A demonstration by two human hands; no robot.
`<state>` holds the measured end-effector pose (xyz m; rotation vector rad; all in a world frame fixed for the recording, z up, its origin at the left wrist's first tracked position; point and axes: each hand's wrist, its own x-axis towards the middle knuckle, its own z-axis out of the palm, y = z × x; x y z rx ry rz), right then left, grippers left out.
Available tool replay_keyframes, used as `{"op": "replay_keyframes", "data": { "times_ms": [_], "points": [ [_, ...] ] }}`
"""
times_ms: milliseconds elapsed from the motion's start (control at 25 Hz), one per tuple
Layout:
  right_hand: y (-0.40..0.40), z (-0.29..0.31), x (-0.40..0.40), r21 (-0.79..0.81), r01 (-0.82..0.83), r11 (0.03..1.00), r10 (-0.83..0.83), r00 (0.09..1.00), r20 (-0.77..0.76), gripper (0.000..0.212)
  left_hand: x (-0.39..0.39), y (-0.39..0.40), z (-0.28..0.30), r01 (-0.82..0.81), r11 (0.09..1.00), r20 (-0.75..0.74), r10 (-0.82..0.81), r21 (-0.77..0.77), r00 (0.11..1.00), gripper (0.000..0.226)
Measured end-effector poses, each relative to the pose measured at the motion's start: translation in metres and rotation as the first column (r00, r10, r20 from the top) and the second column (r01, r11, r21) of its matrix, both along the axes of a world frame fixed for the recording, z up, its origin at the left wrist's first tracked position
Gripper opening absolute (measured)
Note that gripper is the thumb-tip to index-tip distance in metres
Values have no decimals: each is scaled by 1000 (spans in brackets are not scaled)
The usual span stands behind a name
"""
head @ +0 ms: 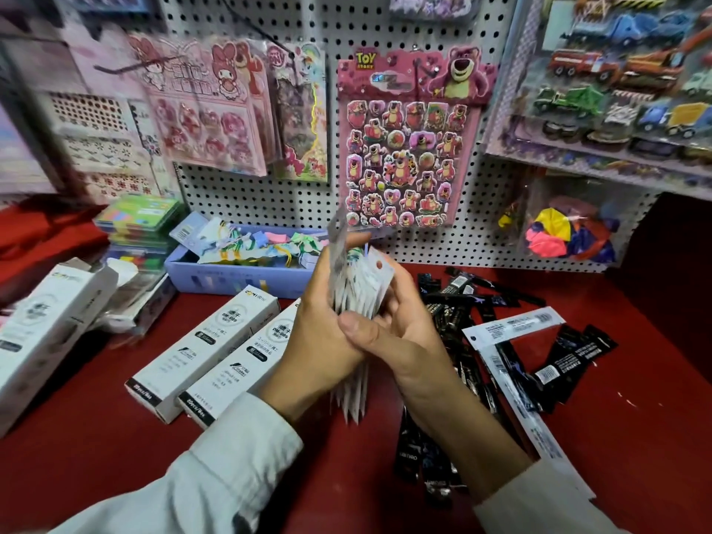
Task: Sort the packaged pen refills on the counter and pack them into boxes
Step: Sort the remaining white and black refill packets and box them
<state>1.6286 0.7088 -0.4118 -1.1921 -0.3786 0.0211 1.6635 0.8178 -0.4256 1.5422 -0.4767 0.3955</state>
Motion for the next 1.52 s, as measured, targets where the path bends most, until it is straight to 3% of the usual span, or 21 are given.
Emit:
{"op": "replay_keyframes", "data": {
  "times_ms": [160,320,400,480,560,680,760,920,1000,1120,1200,1280,1320,1440,1520],
  "points": [
    [0,-14,-1,-70,50,996,-57,993,-104,64,-16,-4,-49,-114,978,-173,145,177,974,62],
    [-1,-17,3,-164,131,978,-136,991,-21,67,-8,-10,-39,-108,994,-235,113,31,965,57],
    [-1,-18,7,-195,166,967,-168,986,6,73,-13,-10,-39,-141,974,-200,177,180,964,57],
    [1,-23,7,-238,199,951,-212,977,-28,69,-22,-10,-48,-162,916,-158,233,366,960,52],
    [2,-28,7,-274,287,918,-320,944,-85,48,-28,-12,-52,-148,850,-163,263,506,951,47],
    [1,-25,8,-105,342,934,-357,904,-236,27,-31,-16,-46,-197,779,-130,336,595,933,45],
    [-5,-21,8,-153,341,927,-367,909,-199,25,-30,-13,-38,-257,722,-63,384,643,921,39],
    [-20,-15,7,-333,251,909,-333,918,-216,21,-31,-5,-23,-283,422,115,382,861,917,38],
    [-27,-13,6,-318,229,920,-317,912,-259,19,-28,-1,-15,-182,380,83,264,907,961,49],
    [-41,-6,7,-284,410,867,-474,855,-212,13,-13,24,9,188,505,-250,57,842,967,80],
    [-53,1,11,-188,528,828,-560,795,-233,14,2,49,14,91,467,-189,169,880,967,84],
    [-65,6,13,-49,588,807,-571,758,-315,21,7,64,8,-53,289,-63,377,956,924,77],
    [-67,8,12,12,590,808,-549,759,-351,23,7,65,4,-39,248,-70,415,968,907,76],
    [-65,11,9,148,552,821,-453,787,-419,22,-1,49,-6,18,304,-130,352,953,927,86],
    [-61,13,9,237,565,791,-426,786,-449,30,-10,37,-1,-69,403,-21,213,913,977,91]
  ]
}}
